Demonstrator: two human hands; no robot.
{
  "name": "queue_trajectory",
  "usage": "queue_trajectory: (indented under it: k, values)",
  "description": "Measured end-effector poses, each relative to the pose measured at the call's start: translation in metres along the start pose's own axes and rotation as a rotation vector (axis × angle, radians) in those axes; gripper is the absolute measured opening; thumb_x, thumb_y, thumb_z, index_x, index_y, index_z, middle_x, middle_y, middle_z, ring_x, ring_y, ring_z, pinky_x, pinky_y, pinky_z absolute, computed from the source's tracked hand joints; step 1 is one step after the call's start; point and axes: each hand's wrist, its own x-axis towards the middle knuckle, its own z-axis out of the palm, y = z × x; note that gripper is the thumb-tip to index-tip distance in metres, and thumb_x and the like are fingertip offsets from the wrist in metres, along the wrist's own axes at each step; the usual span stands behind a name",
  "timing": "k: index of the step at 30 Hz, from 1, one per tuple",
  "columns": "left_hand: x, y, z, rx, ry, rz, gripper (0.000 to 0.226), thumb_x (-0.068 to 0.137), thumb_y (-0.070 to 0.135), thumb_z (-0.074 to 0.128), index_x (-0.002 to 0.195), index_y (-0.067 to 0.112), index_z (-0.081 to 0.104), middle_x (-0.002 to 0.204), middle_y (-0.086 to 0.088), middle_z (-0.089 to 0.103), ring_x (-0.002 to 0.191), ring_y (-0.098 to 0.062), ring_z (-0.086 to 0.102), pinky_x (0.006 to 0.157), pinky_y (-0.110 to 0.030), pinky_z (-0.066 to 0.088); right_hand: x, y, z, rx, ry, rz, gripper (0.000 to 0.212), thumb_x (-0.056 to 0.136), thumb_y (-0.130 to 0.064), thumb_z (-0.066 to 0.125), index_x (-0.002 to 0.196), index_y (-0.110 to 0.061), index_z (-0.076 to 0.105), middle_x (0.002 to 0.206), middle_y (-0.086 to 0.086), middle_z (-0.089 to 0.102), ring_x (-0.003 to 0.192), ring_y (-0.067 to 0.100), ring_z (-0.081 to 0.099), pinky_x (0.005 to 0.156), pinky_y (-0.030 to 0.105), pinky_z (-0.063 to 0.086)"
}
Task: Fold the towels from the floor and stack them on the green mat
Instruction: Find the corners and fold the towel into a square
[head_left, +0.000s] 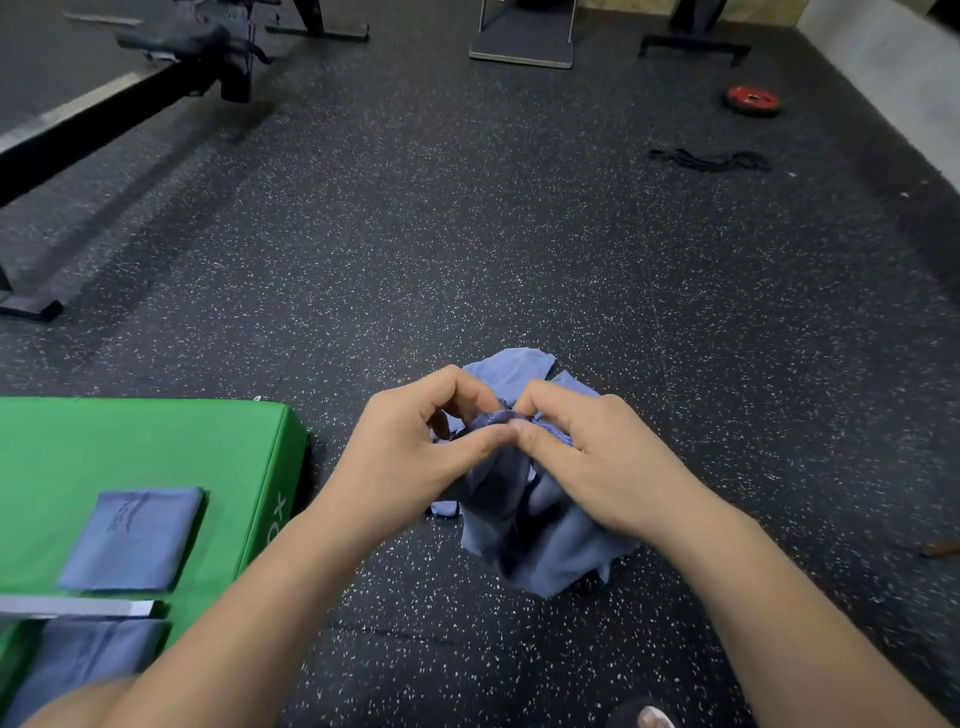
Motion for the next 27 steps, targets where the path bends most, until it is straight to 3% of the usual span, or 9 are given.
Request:
queue_trajectory:
  k: [3, 6, 10, 13, 21, 27]
  values:
    - [-0.001, 0.003, 0.000, -0.034, 0.031, -0.022, 0.015, 0.087, 0.027, 0.090, 0.094, 0.027, 0.076, 0.083, 0.015, 0.074, 0.071, -0.001, 0.062, 0.070, -0.031, 0.053, 0.000, 0.002, 0.002, -0.026, 0.033, -0.024, 0.027, 0.109, -0.041, 0.057, 0.087, -0.026, 0.059, 0.065, -0.005, 0.056, 0.065, 0.012, 0.051, 0.067, 0.039, 0.046]
    - [-0.002, 0.007, -0.001, -0.053, 0.038, -0.011, 0.012, 0.089, 0.021, 0.088, 0.093, 0.026, 0.077, 0.085, 0.013, 0.076, 0.074, -0.001, 0.065, 0.071, -0.026, 0.054, 0.001, 0.003, 0.004, 0.005, 0.030, -0.022, 0.028, 0.110, -0.040, 0.056, 0.086, -0.025, 0.058, 0.068, -0.003, 0.059, 0.067, 0.014, 0.053, 0.072, 0.044, 0.049]
    - [-0.001, 0.007, -0.001, -0.089, 0.035, -0.015, 0.013, 0.090, 0.016, 0.086, 0.094, 0.024, 0.077, 0.086, 0.010, 0.076, 0.075, -0.004, 0.065, 0.073, -0.037, 0.057, 0.002, 0.001, 0.005, 0.044, 0.048, -0.021, 0.032, 0.111, -0.041, 0.054, 0.083, -0.025, 0.054, 0.063, -0.008, 0.053, 0.062, 0.009, 0.048, 0.064, 0.033, 0.044]
    - [-0.001, 0.007, -0.001, -0.072, 0.033, 0.005, 0.015, 0.090, 0.014, 0.087, 0.094, 0.024, 0.076, 0.086, 0.013, 0.075, 0.076, -0.002, 0.064, 0.075, -0.033, 0.056, 0.002, -0.002, 0.006, 0.087, 0.079, -0.019, 0.033, 0.110, -0.041, 0.055, 0.082, -0.024, 0.056, 0.061, -0.010, 0.048, 0.060, 0.007, 0.044, 0.058, 0.023, 0.035]
    - [0.000, 0.002, 0.001, -0.021, 0.104, 0.022, 0.015, 0.092, 0.012, 0.084, 0.090, 0.024, 0.075, 0.076, 0.012, 0.073, 0.066, -0.004, 0.063, 0.065, -0.033, 0.053, 0.005, -0.006, 0.013, 0.108, 0.119, 0.003, 0.037, 0.111, -0.040, 0.055, 0.081, -0.019, 0.054, 0.063, 0.004, 0.049, 0.060, 0.007, 0.038, 0.061, 0.033, 0.038]
    - [-0.001, 0.002, -0.001, 0.002, 0.096, 0.049, 0.012, 0.096, 0.017, 0.081, 0.092, 0.025, 0.074, 0.078, 0.012, 0.073, 0.069, -0.004, 0.063, 0.068, -0.042, 0.056, 0.006, -0.005, 0.013, 0.116, 0.120, 0.032, 0.029, 0.109, -0.041, 0.057, 0.084, -0.027, 0.057, 0.058, -0.008, 0.045, 0.057, 0.007, 0.039, 0.059, 0.030, 0.036]
